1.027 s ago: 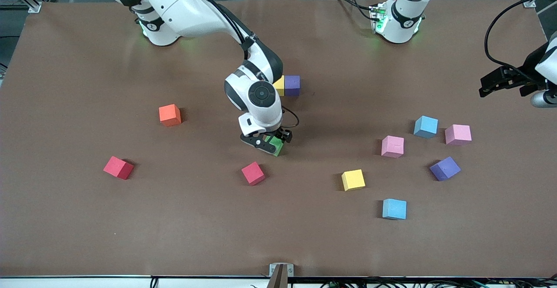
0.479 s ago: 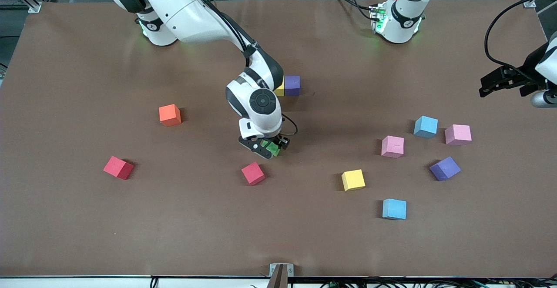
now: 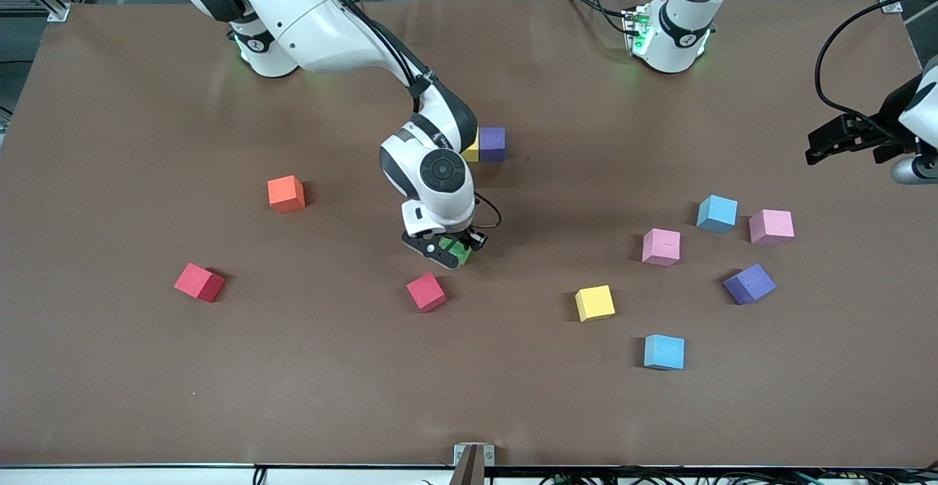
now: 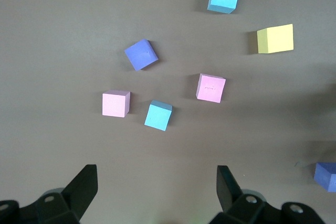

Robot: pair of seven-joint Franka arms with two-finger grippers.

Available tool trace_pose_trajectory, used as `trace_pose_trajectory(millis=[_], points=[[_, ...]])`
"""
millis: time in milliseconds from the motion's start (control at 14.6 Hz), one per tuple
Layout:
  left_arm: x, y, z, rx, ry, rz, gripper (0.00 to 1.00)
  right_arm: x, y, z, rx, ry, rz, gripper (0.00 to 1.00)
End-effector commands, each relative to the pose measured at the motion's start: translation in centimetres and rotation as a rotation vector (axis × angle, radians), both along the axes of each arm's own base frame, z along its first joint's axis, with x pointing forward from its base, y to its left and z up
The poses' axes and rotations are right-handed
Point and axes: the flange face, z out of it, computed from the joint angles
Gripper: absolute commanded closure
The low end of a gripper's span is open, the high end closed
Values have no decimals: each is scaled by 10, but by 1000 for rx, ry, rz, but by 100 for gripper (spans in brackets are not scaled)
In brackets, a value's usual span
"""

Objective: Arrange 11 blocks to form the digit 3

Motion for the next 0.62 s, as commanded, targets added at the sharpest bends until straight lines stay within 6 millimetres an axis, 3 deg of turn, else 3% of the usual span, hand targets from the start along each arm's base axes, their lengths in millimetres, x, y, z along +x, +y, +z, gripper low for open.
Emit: trace_pose_trajectory(millis=[0, 205, 342, 548], points=[[7, 2, -13, -16, 22, 6, 0, -2, -24, 5, -26, 23, 177, 100], [15, 1, -31, -13, 55, 3, 0, -23, -47, 9, -22, 19, 362, 100], [25, -3, -52, -20, 86, -2, 0, -49, -65, 6, -3, -15, 381, 100], [38, -13, -74, -24, 83, -18, 0, -75, -73, 10, -12, -3, 400, 100]])
